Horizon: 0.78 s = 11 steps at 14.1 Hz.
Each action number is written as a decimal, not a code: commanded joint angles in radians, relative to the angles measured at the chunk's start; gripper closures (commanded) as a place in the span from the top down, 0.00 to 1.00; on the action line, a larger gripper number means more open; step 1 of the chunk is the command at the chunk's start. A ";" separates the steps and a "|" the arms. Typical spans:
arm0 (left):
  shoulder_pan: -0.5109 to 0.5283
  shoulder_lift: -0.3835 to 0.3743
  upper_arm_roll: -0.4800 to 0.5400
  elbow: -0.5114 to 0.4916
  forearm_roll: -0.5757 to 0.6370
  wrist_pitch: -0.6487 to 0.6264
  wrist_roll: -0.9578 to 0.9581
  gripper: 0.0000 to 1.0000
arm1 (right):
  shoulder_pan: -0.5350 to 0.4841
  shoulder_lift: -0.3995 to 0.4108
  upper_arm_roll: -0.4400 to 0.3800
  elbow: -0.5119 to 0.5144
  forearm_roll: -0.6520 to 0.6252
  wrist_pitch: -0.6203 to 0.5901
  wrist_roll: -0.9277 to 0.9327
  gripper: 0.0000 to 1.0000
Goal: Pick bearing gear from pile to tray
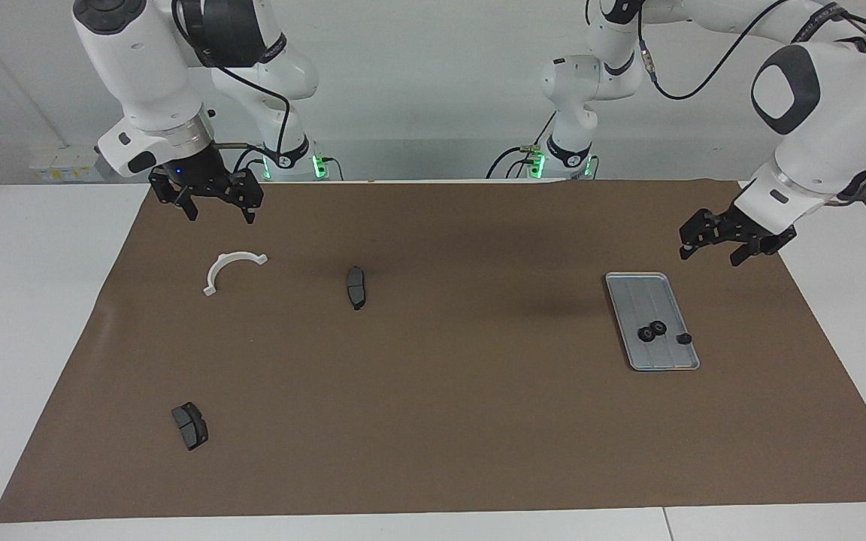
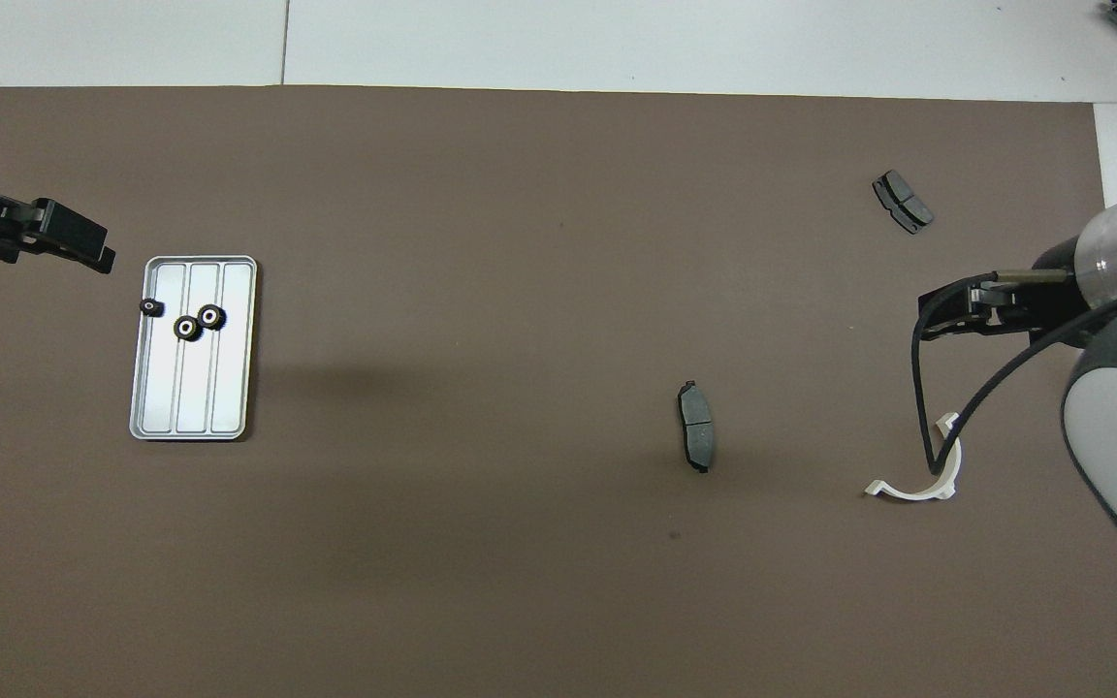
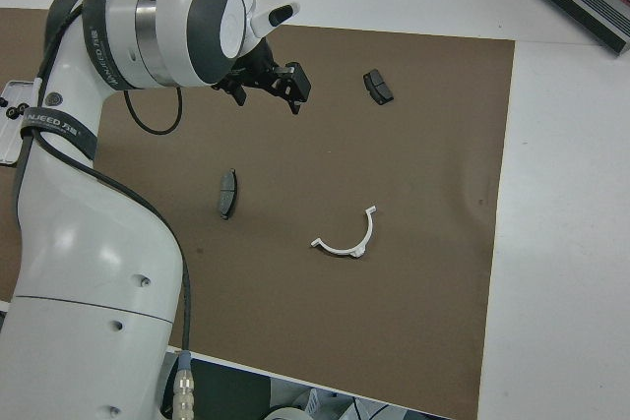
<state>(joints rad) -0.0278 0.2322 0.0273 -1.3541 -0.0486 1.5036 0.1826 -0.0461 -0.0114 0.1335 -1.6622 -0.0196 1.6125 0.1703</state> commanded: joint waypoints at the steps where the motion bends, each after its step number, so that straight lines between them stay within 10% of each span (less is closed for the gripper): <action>1: -0.015 -0.027 0.014 -0.007 0.020 -0.065 -0.067 1.00 | -0.014 -0.015 0.009 -0.013 0.017 0.001 0.011 1.00; 11: -0.017 -0.025 0.014 0.053 0.029 -0.065 -0.126 1.00 | -0.015 -0.015 0.009 -0.013 0.017 0.001 0.011 1.00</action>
<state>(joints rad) -0.0318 0.2101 0.0318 -1.3334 -0.0410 1.4428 0.0666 -0.0461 -0.0113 0.1335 -1.6622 -0.0196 1.6125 0.1703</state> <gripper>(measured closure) 0.000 0.000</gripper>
